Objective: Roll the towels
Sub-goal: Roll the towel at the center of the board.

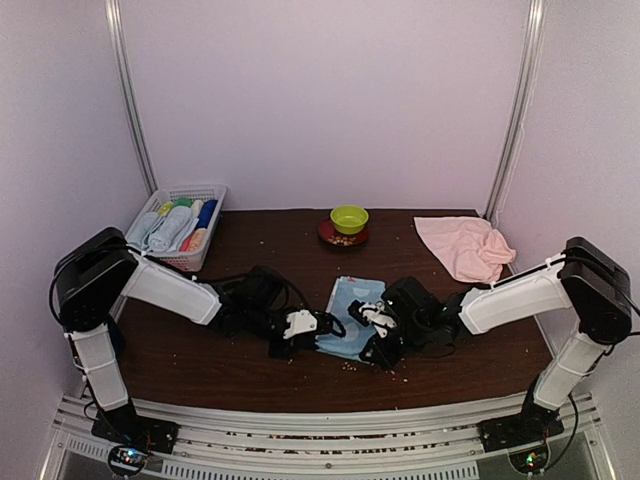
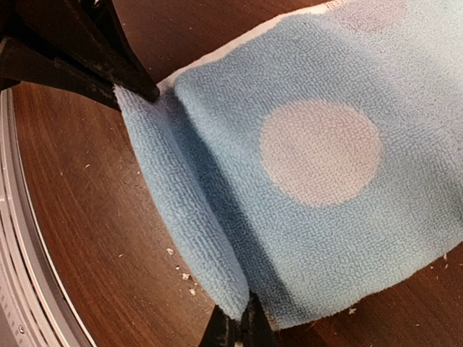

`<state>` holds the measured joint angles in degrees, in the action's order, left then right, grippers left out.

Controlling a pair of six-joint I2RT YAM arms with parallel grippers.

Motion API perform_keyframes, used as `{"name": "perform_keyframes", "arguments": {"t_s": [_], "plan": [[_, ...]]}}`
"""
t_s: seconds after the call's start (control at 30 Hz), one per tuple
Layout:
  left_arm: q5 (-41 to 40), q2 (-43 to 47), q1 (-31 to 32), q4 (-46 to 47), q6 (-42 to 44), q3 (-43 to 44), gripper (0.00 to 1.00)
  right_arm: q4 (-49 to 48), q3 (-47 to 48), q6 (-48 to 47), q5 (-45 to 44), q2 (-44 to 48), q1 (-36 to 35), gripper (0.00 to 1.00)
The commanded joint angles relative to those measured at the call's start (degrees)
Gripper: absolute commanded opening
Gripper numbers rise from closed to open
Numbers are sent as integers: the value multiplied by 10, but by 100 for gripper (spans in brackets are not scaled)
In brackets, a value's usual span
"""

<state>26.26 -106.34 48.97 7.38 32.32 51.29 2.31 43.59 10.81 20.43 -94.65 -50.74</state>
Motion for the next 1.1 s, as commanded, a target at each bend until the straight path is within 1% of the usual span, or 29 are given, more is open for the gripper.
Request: {"name": "perform_keyframes", "arguments": {"t_s": [0.0, 0.2, 0.4, 0.53, 0.57, 0.63, 0.7, 0.8, 0.87, 0.97, 1.07], "plan": [[46, 11, -6, -21, -47, 10, 0, 8, -13, 26, 46, 16, 11, 0], [60, 8, -6, -46, -86, 21, 0, -11, -32, 44, 103, 27, 12, 0], [93, 40, -4, -17, -133, -10, 0, -22, -53, 70, 130, 57, 11, 0], [75, 47, 3, -10, -151, -17, 0, -26, -63, 80, 131, 67, 11, 0], [72, 44, 4, -8, -155, -15, 8, -30, -65, 83, 131, 65, 12, 0], [67, 40, 3, -5, -162, -12, 16, -35, -71, 87, 133, 58, 12, 0], [61, 38, 3, 3, -169, -11, 26, -48, -78, 94, 137, 48, 14, 0], [56, 38, 4, 8, -172, -10, 31, -70, -88, 104, 145, 38, 19, 0], [54, 38, 4, 9, -174, -11, 37, -82, -93, 111, 150, 33, 24, 0], [57, 39, 4, 14, -176, -15, 49, -95, -96, 117, 164, 27, 29, 0], [59, 41, 7, 18, -175, -17, 56, -94, -92, 116, 166, 20, 31, 0]]}}
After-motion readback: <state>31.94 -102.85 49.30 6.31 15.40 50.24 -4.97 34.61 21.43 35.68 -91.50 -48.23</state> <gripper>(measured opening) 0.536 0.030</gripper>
